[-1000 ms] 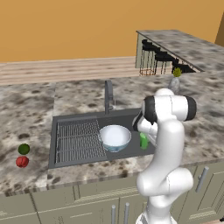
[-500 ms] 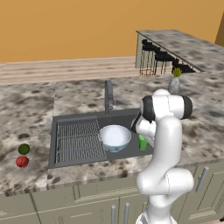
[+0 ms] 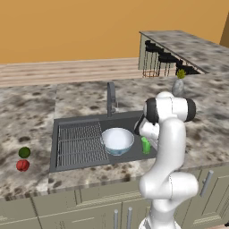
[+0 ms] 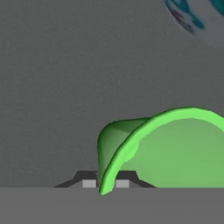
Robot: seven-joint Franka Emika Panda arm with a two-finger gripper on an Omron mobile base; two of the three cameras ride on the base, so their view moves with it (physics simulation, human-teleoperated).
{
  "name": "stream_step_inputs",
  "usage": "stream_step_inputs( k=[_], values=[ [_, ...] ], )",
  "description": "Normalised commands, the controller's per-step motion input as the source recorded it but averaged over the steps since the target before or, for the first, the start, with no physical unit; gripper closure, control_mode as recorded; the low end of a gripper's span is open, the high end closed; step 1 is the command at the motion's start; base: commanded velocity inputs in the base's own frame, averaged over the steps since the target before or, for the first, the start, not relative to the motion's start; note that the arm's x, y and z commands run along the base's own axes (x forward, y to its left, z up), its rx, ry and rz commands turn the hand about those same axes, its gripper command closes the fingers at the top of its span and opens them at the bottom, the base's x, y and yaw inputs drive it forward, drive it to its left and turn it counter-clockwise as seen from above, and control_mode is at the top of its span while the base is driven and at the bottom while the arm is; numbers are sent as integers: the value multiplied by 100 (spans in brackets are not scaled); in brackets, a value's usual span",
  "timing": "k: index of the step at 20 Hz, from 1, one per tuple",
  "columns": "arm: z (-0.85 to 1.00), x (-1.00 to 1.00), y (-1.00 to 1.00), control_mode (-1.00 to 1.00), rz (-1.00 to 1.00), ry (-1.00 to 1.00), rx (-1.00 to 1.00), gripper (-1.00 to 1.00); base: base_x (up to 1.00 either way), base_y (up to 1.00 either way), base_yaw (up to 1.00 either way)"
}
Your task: Remove the bell pepper and lime from the sink. Then move the bowl and cup from the counter to the sink for washing.
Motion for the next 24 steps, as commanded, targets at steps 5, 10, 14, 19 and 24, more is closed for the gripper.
stream_step_inputs(
  k=[5, 10, 14, 19, 24],
  values=[
    [-19, 3, 0, -100, 0, -3, 0, 100, 0, 0, 0],
    [-17, -1, 0, -100, -2, -3, 0, 100, 0, 0, 0],
    [-18, -1, 1, -100, -4, 0, 0, -100, 0, 0, 0],
    [-8, -1, 1, -100, -3, -3, 0, -100, 0, 0, 0],
    [1, -7, 2, -100, -1, -12, 0, -100, 0, 0, 0]
  ],
)
